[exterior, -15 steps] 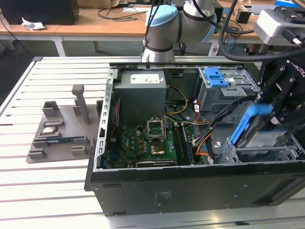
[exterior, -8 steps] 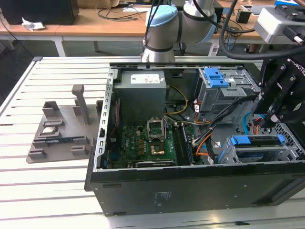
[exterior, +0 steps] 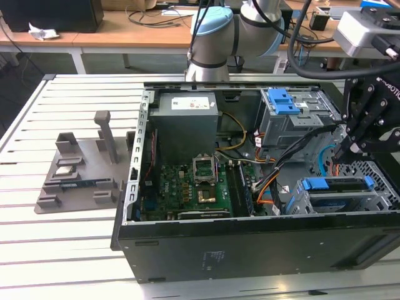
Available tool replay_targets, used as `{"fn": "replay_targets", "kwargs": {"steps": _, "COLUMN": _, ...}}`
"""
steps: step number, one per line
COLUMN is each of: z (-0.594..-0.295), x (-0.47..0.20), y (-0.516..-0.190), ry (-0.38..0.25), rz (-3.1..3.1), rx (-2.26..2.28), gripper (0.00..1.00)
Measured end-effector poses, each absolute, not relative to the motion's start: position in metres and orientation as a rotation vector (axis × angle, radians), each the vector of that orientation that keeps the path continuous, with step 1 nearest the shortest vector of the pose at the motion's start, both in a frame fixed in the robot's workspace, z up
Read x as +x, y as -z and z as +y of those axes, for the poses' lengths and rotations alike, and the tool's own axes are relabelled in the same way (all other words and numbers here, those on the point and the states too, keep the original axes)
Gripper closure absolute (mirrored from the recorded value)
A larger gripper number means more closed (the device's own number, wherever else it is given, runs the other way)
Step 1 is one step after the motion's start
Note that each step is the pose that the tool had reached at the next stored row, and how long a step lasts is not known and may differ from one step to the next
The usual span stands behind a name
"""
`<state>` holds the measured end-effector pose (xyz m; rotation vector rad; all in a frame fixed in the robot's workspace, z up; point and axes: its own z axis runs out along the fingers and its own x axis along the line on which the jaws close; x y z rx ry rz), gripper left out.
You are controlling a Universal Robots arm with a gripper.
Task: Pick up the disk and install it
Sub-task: 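Insert the disk into the insertion slot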
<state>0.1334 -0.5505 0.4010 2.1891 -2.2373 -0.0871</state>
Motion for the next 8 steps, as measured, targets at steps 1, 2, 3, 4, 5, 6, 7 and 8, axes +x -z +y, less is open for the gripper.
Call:
{"fn": "replay_targets", "kwargs": {"steps": 1, "z": -0.551, "x": 0.133, "y": -0.401, "ry": 0.087, "rz": -2.237, "rx": 2.19, "gripper": 0.89}}
{"fn": "replay_targets", "kwargs": {"steps": 2, "z": -0.55, "x": 0.134, "y": -0.401, "ry": 0.087, "rz": -2.236, "rx": 2.191, "gripper": 0.89}}
{"fn": "replay_targets", "kwargs": {"steps": 3, "z": -0.55, "x": 0.134, "y": -0.401, "ry": 0.088, "rz": -2.235, "rx": 2.191, "gripper": 0.89}}
{"fn": "replay_targets", "kwargs": {"steps": 4, "z": -0.55, "x": 0.135, "y": -0.401, "ry": 0.088, "rz": -2.234, "rx": 2.191, "gripper": 0.89}}
{"fn": "replay_targets", "kwargs": {"steps": 5, "z": -0.551, "x": 0.137, "y": -0.401, "ry": 0.089, "rz": -2.233, "rx": 2.192, "gripper": 0.89}}
{"fn": "replay_targets", "kwargs": {"steps": 6, "z": -0.55, "x": 0.139, "y": -0.401, "ry": 0.089, "rz": -2.233, "rx": 2.191, "gripper": 0.89}}
{"fn": "replay_targets", "kwargs": {"steps": 7, "z": -0.55, "x": 0.14, "y": -0.401, "ry": 0.09, "rz": -2.232, "rx": 2.191, "gripper": 0.89}}
{"fn": "replay_targets", "kwargs": {"steps": 8, "z": -0.55, "x": 0.144, "y": -0.401, "ry": 0.092, "rz": -2.231, "rx": 2.189, "gripper": 0.89}}
